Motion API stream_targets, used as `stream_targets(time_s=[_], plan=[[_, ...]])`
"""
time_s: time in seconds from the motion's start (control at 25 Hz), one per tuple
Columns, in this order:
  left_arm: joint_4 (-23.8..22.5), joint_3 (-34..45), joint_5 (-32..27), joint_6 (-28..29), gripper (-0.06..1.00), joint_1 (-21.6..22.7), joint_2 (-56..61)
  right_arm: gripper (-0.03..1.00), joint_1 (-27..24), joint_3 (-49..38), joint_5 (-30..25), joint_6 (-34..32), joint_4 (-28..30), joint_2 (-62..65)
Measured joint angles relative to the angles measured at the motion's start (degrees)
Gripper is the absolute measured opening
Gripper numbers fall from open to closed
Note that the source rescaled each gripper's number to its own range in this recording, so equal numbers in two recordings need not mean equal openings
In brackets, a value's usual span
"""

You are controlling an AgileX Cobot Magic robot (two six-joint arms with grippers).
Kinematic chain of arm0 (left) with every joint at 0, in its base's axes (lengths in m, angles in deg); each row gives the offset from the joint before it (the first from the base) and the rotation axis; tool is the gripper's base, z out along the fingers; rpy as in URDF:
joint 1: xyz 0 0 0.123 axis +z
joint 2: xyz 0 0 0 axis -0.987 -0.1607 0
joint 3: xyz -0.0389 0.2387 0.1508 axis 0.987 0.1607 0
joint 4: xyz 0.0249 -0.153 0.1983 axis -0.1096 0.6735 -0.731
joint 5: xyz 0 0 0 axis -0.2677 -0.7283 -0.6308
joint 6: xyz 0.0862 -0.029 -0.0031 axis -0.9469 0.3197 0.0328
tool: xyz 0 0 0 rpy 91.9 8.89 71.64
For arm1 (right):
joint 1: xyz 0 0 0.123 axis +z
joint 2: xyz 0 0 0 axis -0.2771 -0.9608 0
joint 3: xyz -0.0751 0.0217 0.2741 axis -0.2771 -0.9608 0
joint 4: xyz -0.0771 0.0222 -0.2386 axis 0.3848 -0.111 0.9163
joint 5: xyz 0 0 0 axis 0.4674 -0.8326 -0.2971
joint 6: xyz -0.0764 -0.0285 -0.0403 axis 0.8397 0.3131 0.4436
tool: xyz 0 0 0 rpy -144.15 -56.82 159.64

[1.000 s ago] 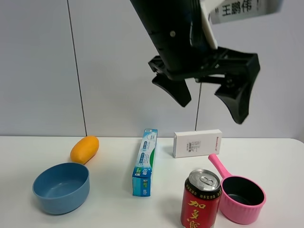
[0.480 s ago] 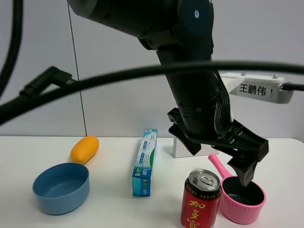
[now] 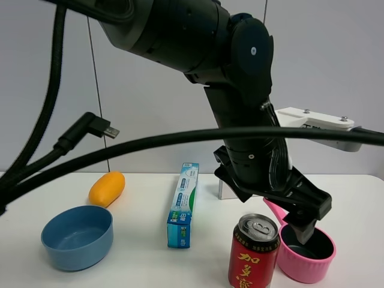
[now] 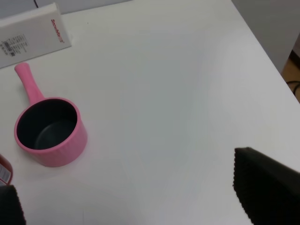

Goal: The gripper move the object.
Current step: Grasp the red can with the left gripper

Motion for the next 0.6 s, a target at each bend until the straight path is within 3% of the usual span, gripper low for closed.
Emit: stream_targets(time_s=[0.6], plan=[[-2.7,0.0,-2.5,0.0,1.00,0.0,-3.4,1.00,0.0,0.0,0.0,0.0,0.0,0.0]])
